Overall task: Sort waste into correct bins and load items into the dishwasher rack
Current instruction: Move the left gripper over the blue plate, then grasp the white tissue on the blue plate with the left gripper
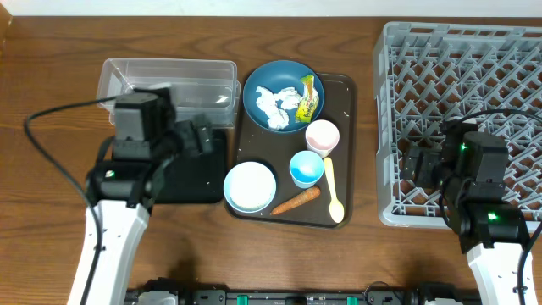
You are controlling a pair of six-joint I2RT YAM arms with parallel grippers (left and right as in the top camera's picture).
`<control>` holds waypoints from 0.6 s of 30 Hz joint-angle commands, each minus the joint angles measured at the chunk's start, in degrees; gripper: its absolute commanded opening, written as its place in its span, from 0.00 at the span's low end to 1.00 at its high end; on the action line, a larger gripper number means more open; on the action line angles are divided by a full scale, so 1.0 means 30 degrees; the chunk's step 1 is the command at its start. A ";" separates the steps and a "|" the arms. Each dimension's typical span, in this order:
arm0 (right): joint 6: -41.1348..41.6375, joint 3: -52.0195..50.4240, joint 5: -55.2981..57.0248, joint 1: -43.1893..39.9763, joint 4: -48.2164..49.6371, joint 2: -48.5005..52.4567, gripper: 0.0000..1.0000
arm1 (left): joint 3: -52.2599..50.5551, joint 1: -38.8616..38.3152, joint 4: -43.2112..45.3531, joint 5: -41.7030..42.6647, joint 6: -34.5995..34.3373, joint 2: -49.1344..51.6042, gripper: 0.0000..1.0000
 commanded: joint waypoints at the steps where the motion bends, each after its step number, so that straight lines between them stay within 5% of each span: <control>1: 0.0233 0.0372 -0.0146 0.0153 -0.0022 -0.0029 0.99 | 0.0933 -0.1195 0.0925 0.0080 -0.0095 0.1537 0.93; 18: 0.0233 0.0372 -0.0138 0.0153 -0.0452 -0.0029 0.99 | 0.2499 -0.6135 1.1511 -0.0335 -0.0102 1.0112 0.93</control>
